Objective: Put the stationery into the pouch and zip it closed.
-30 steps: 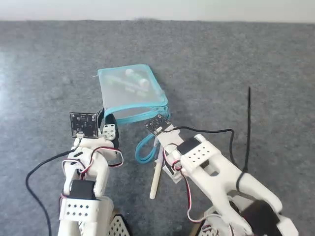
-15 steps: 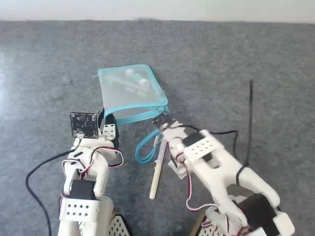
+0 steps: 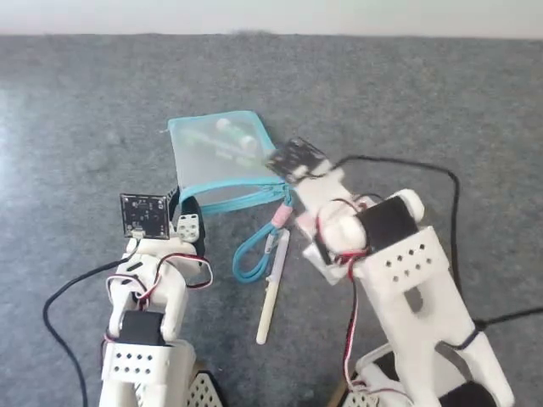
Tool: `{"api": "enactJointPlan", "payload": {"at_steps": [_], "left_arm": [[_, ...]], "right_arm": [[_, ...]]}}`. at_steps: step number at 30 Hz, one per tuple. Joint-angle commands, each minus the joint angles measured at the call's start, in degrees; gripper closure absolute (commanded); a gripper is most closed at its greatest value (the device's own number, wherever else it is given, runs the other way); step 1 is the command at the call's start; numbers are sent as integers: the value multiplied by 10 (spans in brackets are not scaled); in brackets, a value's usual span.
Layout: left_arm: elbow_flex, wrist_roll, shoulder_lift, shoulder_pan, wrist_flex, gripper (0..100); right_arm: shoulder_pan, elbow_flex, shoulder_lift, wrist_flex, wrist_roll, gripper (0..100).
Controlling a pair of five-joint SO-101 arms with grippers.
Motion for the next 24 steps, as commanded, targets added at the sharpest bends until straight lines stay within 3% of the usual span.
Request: {"api": "enactJointPlan", "payload": {"at_steps": [1, 13, 19, 24], "left_arm": [[-7, -4, -4, 6, -17, 989], [-7, -5, -4, 7, -18, 989], [0, -7, -7, 11, -18, 989], [15, -11, -7, 55, -18, 989]], "right_arm": [[-59, -135, 65, 33, -27, 983], [-85, -357, 391, 37, -29, 983], [-85, -429, 450, 38, -32, 983], [-81, -500, 468, 37, -62, 983]]}}
